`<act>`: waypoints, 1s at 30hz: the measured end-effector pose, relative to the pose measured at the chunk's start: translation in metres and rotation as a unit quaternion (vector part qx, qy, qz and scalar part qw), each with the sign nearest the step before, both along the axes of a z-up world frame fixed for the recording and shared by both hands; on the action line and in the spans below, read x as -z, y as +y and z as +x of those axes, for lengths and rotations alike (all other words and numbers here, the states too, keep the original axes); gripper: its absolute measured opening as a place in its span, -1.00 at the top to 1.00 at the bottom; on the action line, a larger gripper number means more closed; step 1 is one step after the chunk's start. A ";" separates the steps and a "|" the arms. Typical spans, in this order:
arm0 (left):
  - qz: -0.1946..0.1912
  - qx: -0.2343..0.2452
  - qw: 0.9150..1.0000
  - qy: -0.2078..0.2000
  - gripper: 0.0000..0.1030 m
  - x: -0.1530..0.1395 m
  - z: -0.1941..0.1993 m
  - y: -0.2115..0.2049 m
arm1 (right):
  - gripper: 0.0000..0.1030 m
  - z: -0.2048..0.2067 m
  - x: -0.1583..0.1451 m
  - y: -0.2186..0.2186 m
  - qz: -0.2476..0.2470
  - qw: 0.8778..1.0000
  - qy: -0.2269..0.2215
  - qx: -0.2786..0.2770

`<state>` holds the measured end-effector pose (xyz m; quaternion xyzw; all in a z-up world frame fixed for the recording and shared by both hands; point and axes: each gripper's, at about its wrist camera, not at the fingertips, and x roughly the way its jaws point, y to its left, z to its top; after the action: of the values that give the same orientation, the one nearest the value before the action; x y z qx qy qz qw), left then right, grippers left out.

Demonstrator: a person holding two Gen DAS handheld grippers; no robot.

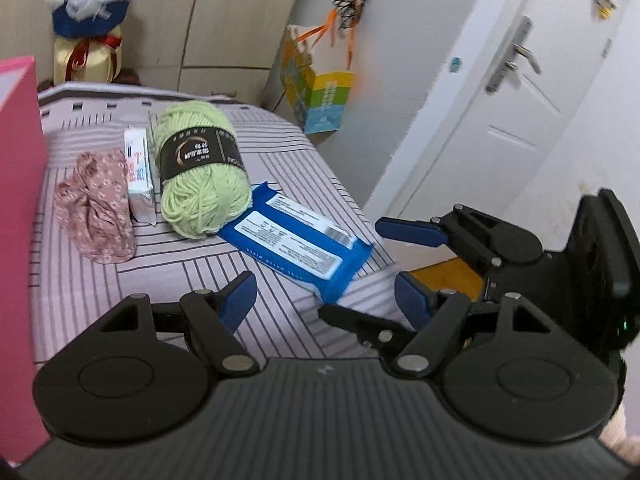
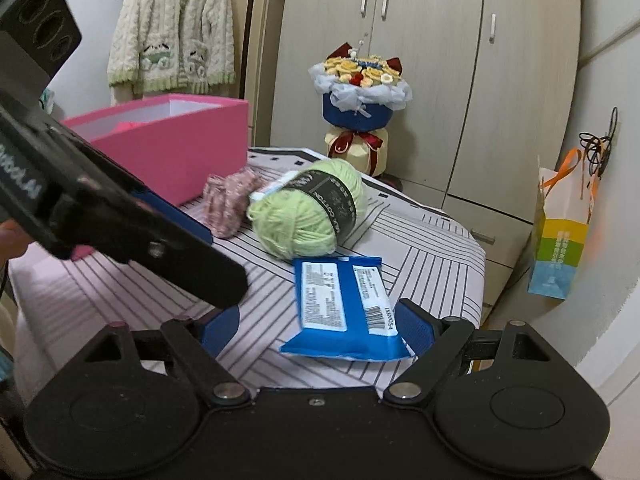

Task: Organize soft objects
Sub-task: 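Close the left gripper on the blue wipes packet while the right gripper grasps it too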

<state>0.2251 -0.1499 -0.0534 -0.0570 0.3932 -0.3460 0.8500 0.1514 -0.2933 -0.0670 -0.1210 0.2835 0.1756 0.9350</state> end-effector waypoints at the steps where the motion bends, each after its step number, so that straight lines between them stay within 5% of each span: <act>1: -0.002 -0.007 1.000 0.005 -0.45 0.003 0.005 -0.002 | -0.74 0.004 0.002 0.000 -0.003 1.000 0.003 -0.001; 9: -0.010 -0.064 0.997 0.052 -0.33 0.033 0.037 -0.021 | -0.76 0.039 0.020 -0.013 0.023 0.998 0.049 0.014; 15: -0.003 -0.080 0.996 0.049 -0.15 0.042 0.040 -0.030 | -0.69 0.045 0.027 -0.020 0.059 0.995 0.075 0.019; 30: -0.002 -0.091 0.995 0.037 -0.12 0.049 0.039 -0.034 | -0.48 0.033 0.028 -0.010 0.077 0.992 0.081 0.059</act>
<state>0.2637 -0.1838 -0.1025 -0.1068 0.4168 -0.2659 0.8627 0.1841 -0.3038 -0.0945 -0.0173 0.3508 0.1510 0.9240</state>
